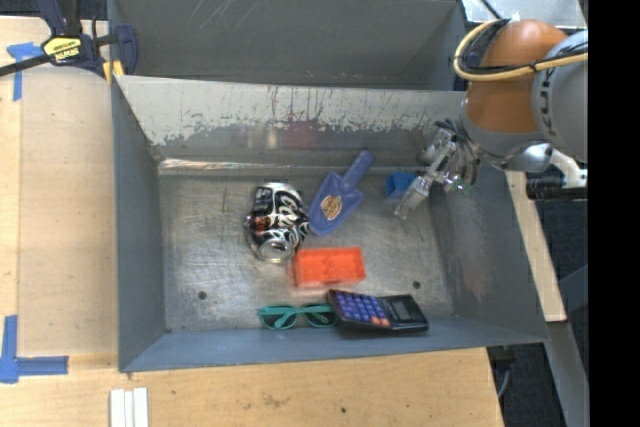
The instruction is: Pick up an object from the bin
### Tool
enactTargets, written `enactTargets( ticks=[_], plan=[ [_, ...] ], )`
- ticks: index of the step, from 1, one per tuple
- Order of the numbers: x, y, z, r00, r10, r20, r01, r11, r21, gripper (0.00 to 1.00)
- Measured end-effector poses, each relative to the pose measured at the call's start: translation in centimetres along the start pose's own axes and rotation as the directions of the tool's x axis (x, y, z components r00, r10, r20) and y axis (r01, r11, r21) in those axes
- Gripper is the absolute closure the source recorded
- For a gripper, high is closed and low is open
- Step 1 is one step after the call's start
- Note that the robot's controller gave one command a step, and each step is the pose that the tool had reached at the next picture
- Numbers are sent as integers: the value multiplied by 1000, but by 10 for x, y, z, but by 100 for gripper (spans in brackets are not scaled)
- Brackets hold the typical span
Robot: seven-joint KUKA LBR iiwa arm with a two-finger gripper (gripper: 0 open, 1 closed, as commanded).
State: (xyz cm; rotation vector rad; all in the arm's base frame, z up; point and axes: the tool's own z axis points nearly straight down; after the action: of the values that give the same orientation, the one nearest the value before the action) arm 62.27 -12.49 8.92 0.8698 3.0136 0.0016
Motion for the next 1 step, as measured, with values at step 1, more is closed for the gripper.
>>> enactTargets(
  ticks=[1],
  plan=[
    [-11,-16,15,1000,-1,7,1,1000,0,100]
  ],
)
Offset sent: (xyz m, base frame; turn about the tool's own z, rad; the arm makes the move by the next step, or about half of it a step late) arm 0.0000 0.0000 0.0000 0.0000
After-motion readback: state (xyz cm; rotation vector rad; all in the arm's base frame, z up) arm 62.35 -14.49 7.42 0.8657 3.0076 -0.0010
